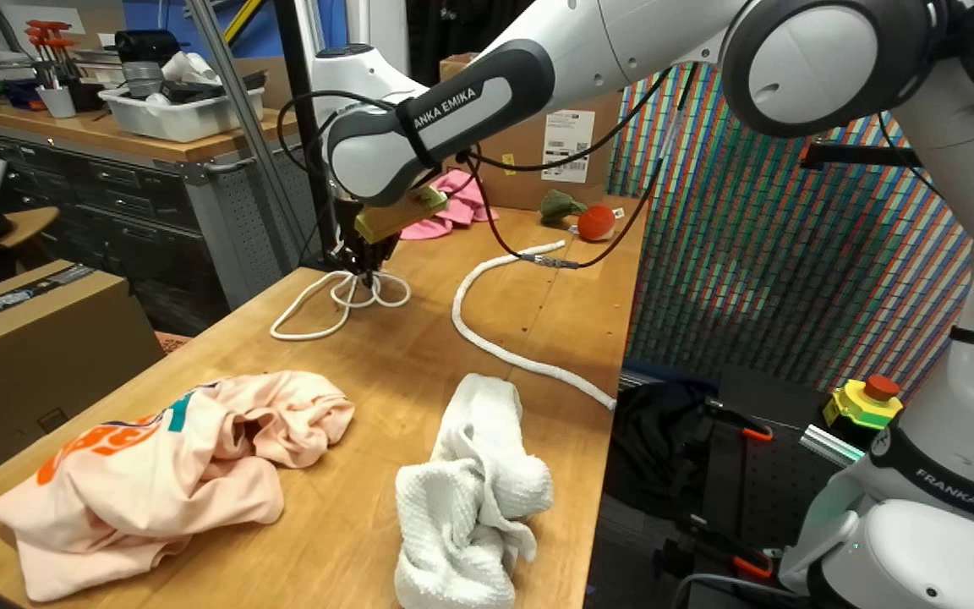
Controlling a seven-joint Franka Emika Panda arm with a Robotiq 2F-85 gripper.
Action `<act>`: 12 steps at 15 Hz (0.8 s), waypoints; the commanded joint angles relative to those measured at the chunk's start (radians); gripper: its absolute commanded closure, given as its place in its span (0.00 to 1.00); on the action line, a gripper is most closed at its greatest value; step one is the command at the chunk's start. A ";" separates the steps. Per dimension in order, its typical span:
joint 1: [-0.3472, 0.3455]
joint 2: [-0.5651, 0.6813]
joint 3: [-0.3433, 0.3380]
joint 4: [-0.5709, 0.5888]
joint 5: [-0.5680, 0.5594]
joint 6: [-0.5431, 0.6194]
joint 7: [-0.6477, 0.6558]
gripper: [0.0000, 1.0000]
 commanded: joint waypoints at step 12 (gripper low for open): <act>0.082 -0.244 -0.031 -0.144 -0.163 -0.185 -0.029 0.00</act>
